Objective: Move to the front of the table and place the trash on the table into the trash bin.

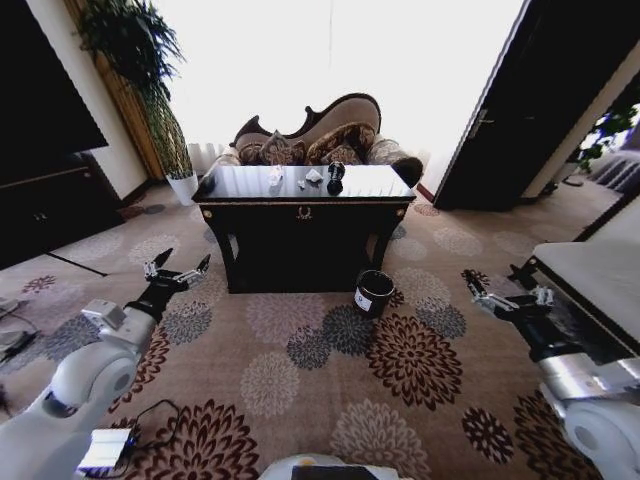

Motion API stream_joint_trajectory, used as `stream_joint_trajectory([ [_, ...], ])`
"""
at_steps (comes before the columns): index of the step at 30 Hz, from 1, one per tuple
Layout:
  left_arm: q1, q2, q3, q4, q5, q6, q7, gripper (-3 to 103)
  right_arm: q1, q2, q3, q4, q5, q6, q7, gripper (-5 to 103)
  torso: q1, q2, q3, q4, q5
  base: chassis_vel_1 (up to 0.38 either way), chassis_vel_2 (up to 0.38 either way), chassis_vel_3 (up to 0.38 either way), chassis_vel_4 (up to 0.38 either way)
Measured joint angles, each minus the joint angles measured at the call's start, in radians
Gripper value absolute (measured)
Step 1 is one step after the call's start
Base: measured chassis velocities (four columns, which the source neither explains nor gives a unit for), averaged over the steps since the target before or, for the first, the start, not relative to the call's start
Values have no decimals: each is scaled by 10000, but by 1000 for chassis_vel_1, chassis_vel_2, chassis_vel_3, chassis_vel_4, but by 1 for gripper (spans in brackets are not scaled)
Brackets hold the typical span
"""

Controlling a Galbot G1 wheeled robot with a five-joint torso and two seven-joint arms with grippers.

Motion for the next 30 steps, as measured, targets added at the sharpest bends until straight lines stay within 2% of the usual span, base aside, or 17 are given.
stream_joint_trajectory([
  [4, 238, 236, -252, -71, 84, -75, -96, 100, 43, 54, 114, -70, -35, -62, 140, 100, 0, -1, 0, 2, -1, 0, 0, 0, 0],
  [10, -69, 412, -309, 20, -138, 14, -313, 100, 21, 219, 142, -134, -37, -130, 206, 100, 0, 0, 0, -2, 1, 0, 0, 0, 0],
  [19, -214, -184, -294, 401, -148, 190, -366, 100, 185, 399, -120, -67, -153, -71, 374, 100, 0, -1, 0, 0, 0, 0, 0, 0, 0],
  [30, -224, -423, -297, 492, 72, 220, -390, 100, 205, 489, -195, -55, -141, 68, 209, 100, 0, 0, 0, 0, 0, 0, 0, 0, 0],
])
